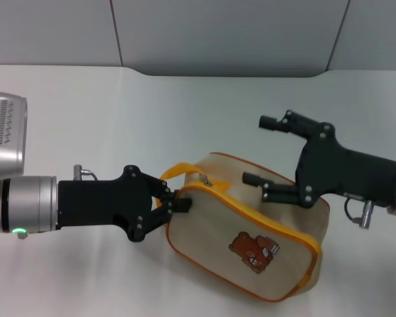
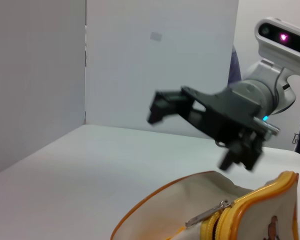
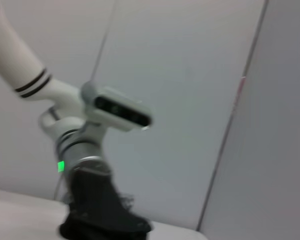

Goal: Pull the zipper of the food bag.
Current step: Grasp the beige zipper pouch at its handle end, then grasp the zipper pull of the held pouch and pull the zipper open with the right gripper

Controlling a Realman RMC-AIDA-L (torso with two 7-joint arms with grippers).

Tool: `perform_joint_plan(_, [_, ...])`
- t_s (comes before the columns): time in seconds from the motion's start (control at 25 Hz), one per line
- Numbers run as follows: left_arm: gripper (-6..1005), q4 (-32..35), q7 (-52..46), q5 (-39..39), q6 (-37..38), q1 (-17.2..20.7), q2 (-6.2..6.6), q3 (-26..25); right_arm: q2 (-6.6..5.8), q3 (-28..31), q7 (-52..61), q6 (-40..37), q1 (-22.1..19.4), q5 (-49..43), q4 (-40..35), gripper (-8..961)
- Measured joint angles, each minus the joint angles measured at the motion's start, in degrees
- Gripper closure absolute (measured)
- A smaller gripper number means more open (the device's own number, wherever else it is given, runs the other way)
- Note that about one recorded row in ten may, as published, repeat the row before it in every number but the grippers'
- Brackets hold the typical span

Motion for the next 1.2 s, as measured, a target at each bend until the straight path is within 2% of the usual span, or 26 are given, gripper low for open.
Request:
perform_joint_plan(0.36, [940, 1.64, -1.07, -0.03, 1.34, -1.25, 0.39, -0.04, 0.25, -2.67, -3.44, 2.86, 1.12, 0.32, 1.17, 171])
perform_joint_plan(0.6, [942, 2.43, -1.45, -0.03, 2.05, -1.73, 0.35, 0.02, 0.37, -2.71, -8.72, 5.15, 3.46, 0.35, 5.15, 347])
perform_joint_plan(0.68, [942, 2.51, -1.46, -0.03, 2.05, -1.99, 0.30, 0.02, 0.37, -2.71, -9.81, 5.45, 4.10, 0.20, 6.02, 607])
perform_joint_plan(0.92, [942, 3.00, -2.04, -0.02, 2.06, -2.35, 0.28, -0.01, 0.36, -5.29, -11.88, 6.03, 5.10, 0.07, 7.08, 730])
perform_joint_plan(1.2, [941, 3.29, -2.83, -0.02, 2.07, -2.52, 0.49, -0.61, 0.36, -6.53, -12.01, 5.64, 4.50, 0.44, 6.79, 731])
